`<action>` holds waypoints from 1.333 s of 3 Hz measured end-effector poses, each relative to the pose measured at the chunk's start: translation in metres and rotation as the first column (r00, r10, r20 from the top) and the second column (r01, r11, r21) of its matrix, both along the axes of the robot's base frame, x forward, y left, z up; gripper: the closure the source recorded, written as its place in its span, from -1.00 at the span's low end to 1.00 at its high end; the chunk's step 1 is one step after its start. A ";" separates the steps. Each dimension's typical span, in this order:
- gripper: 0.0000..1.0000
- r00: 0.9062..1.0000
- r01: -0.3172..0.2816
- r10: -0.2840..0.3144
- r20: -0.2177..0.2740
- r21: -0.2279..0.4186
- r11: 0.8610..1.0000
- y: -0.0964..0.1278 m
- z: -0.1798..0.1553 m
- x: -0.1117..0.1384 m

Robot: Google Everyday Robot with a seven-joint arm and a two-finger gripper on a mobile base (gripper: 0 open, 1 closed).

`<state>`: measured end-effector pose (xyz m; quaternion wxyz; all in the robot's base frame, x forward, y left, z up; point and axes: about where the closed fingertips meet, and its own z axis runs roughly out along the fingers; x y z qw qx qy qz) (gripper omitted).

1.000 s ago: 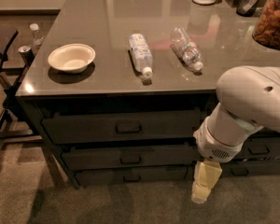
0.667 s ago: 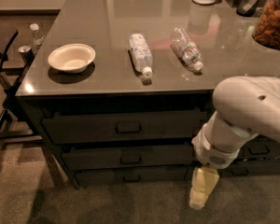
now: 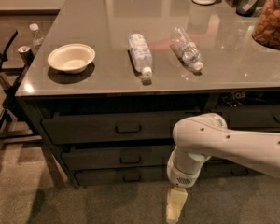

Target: Open middle drawer

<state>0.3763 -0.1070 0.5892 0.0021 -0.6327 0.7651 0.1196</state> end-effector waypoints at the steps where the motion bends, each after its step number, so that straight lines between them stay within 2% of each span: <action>1: -1.00 1.000 -0.002 0.002 -0.005 0.001 1.000 0.001 -0.003 0.000; 2: -1.00 1.000 0.011 -0.011 -0.011 0.002 1.000 0.005 -0.021 0.004; 3: -1.00 0.999 0.034 -0.034 0.026 0.010 0.999 0.012 -0.046 0.024; 4: -1.00 0.995 0.064 -0.068 0.077 0.049 0.997 0.016 -0.058 0.045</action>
Offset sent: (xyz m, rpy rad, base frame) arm 0.0107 0.0113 -0.0451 0.0043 0.0177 -0.0297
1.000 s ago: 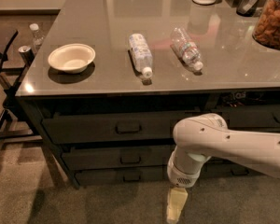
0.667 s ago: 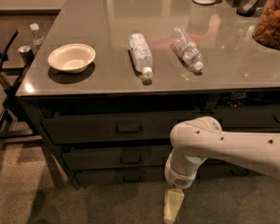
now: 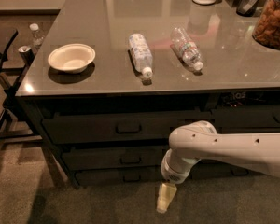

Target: Open middle drawer

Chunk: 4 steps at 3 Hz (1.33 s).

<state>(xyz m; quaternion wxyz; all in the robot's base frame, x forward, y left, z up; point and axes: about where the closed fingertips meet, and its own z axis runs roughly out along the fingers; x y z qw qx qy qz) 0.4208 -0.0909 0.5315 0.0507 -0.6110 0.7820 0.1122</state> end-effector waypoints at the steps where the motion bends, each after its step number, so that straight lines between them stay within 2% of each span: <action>1: -1.00 0.998 0.021 -0.024 0.060 0.043 0.999 0.002 -0.003 0.018; 2: -1.00 0.998 0.021 -0.024 0.060 0.043 0.999 0.002 -0.003 0.019; 3: -1.00 0.996 0.009 -0.013 0.084 0.048 0.999 0.008 -0.020 0.034; 4: -1.00 0.992 -0.007 -0.001 0.124 0.060 0.998 0.019 -0.045 0.069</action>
Offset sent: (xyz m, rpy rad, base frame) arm 0.0150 0.0013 -0.0022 0.0342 -0.0489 -0.0183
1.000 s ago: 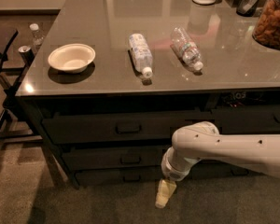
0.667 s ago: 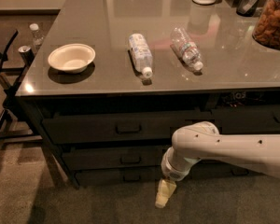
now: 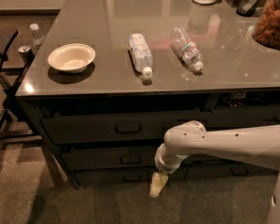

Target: Open middle drawer

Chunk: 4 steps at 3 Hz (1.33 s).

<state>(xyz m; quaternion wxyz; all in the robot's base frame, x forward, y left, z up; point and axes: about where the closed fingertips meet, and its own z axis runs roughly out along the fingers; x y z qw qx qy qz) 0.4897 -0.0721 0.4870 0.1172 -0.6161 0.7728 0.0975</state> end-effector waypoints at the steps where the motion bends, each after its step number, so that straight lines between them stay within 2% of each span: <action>1: -1.00 1.000 0.000 0.000 0.000 0.000 1.000 0.000 0.000 0.000; 4: -1.00 0.998 0.037 -0.032 0.056 -0.085 0.996 -0.018 -0.042 0.031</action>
Offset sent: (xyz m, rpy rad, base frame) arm 0.0259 -0.0186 -0.0305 -0.0950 -0.0660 -0.0610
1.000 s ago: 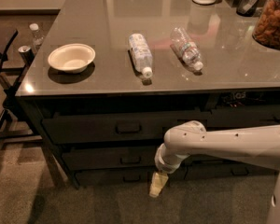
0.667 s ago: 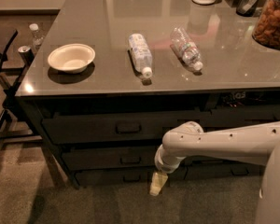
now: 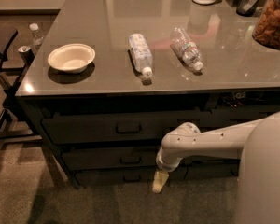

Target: Open middle drawer

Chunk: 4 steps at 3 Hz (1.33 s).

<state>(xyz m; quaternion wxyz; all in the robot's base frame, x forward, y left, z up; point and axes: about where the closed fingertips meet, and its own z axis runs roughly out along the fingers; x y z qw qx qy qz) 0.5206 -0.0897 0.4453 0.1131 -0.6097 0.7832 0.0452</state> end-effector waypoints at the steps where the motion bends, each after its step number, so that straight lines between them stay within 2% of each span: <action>1: -1.00 1.000 -0.017 0.017 0.015 -0.009 1.000 0.002 -0.008 0.013; 3: -1.00 0.998 -0.054 0.054 0.040 -0.011 0.998 0.012 -0.014 0.038; 4: -1.00 0.997 -0.072 0.072 0.028 -0.016 0.997 0.017 -0.022 0.040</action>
Offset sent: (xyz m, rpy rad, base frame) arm 0.0483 0.0119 -0.0091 -0.0107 -0.0625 0.0572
